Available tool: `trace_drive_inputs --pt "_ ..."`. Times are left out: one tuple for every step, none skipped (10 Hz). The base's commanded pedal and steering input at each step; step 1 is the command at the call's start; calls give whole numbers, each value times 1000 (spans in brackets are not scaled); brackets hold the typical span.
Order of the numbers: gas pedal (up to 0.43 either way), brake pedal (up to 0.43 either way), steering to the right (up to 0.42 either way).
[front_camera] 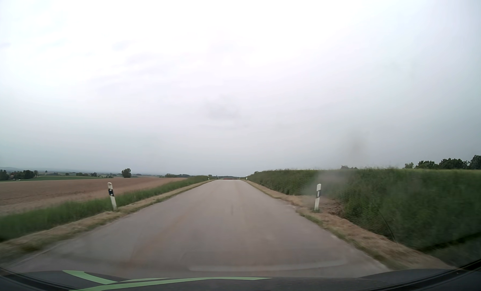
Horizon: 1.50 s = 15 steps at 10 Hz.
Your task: Follow the waypoints while adhering to traffic rules and regulations
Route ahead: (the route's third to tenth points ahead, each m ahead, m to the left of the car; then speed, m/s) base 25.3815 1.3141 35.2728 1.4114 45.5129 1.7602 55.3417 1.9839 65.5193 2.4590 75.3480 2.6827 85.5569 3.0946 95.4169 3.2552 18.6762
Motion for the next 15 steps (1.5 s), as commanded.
trace_drive_inputs --pt "110 0 -4" --pt "110 0 -3" --pt "98 0 -3" --pt "98 0 -3" --pt "87 0 -3" --pt "87 0 -3" --pt "87 0 -3" --pt "87 0 -3" --pt "87 0 -3" --pt "79 0 -2" --pt "79 0 -2" --pt "79 0 -1" --pt "79 0 -2" --pt "79 0 0" --pt "87 0 1"
